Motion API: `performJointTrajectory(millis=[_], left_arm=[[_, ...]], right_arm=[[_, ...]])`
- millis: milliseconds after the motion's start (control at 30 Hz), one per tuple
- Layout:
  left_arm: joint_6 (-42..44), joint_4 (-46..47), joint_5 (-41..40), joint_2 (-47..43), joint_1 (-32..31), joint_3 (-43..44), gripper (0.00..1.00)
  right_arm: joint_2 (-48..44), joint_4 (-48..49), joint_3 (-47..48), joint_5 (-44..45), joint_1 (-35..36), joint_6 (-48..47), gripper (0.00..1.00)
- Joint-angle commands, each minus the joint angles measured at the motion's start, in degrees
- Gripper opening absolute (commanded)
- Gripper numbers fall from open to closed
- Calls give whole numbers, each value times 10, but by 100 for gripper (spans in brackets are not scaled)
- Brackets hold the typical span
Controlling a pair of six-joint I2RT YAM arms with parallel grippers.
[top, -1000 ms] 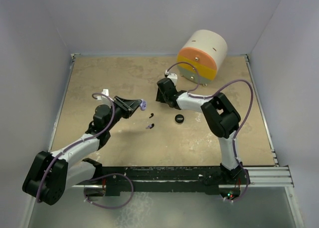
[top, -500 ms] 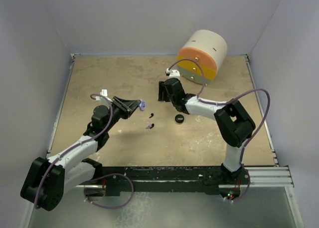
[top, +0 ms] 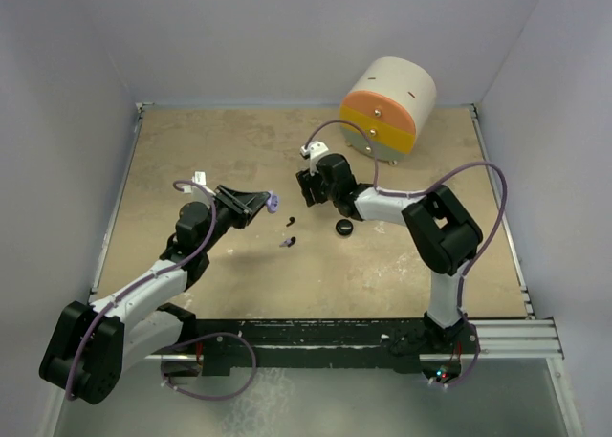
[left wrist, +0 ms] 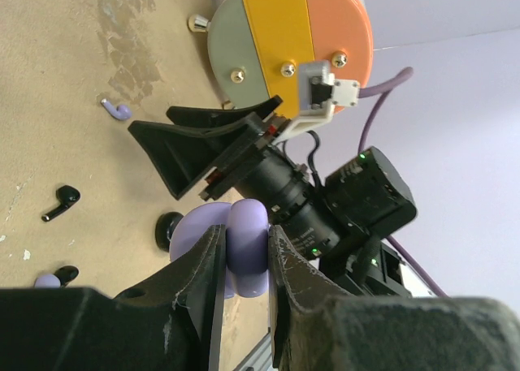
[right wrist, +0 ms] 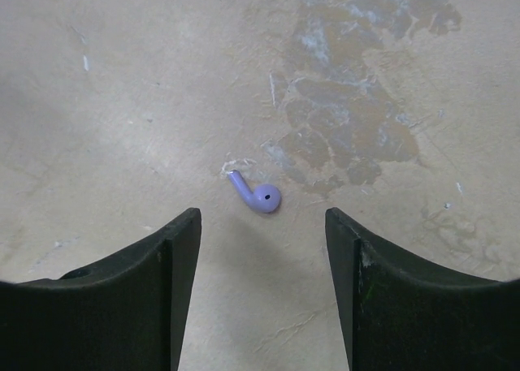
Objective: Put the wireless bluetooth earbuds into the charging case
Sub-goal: Place the earbud at the center of the board.
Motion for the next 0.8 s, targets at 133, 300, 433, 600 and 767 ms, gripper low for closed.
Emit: performJointTrajectory(millis=[133, 300, 433, 600, 767], left_arm=[[14, 27, -3, -2, 3, -1, 0], [14, 30, -4, 2, 3, -2, 0], [14, 34, -3, 8, 3, -2, 0], [13, 41, -2, 14, 3, -4, 0], [14, 43, -2, 18, 3, -5, 0]], right_arm=[[31, 15, 24, -45, -14, -52, 63], [44, 21, 26, -53, -22, -62, 62], [54, 22, 28, -67, -23, -71, 60], [68, 27, 36, -96, -23, -75, 59], [76, 18, 38, -112, -23, -72, 56]])
